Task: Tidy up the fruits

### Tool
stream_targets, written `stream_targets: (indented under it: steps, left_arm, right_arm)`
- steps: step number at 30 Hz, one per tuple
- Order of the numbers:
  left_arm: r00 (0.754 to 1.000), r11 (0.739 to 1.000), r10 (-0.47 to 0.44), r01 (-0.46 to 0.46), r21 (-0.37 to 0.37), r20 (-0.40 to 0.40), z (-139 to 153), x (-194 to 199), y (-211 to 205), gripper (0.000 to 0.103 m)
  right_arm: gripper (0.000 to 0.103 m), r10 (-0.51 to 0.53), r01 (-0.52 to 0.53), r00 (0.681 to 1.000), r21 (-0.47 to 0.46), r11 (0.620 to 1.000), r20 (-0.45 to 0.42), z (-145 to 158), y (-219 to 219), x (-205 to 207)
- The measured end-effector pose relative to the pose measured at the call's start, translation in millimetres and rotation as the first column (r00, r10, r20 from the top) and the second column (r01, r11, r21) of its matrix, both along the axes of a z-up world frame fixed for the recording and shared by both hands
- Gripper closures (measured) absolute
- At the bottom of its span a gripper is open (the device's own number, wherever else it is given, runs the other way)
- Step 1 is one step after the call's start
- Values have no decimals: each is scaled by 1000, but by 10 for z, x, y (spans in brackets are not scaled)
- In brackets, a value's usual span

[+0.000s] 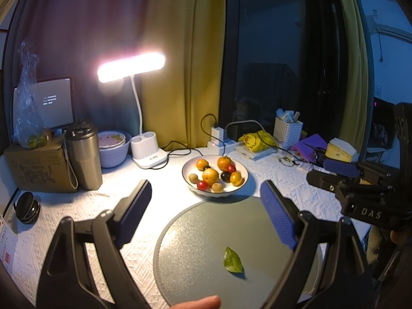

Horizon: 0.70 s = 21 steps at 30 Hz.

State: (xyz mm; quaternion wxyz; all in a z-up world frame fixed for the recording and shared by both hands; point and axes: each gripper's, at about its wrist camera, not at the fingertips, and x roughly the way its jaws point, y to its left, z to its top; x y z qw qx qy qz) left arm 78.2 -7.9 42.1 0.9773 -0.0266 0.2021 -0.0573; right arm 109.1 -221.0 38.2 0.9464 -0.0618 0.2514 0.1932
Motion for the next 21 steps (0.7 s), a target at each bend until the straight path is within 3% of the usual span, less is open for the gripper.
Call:
stream_targets:
  steps: [21]
  left_arm:
    - [1000,1000,4,-4,3,2,8,71,3,16]
  right_arm:
    - [48,0,0,1000,0,1000,-1,-1,4,36]
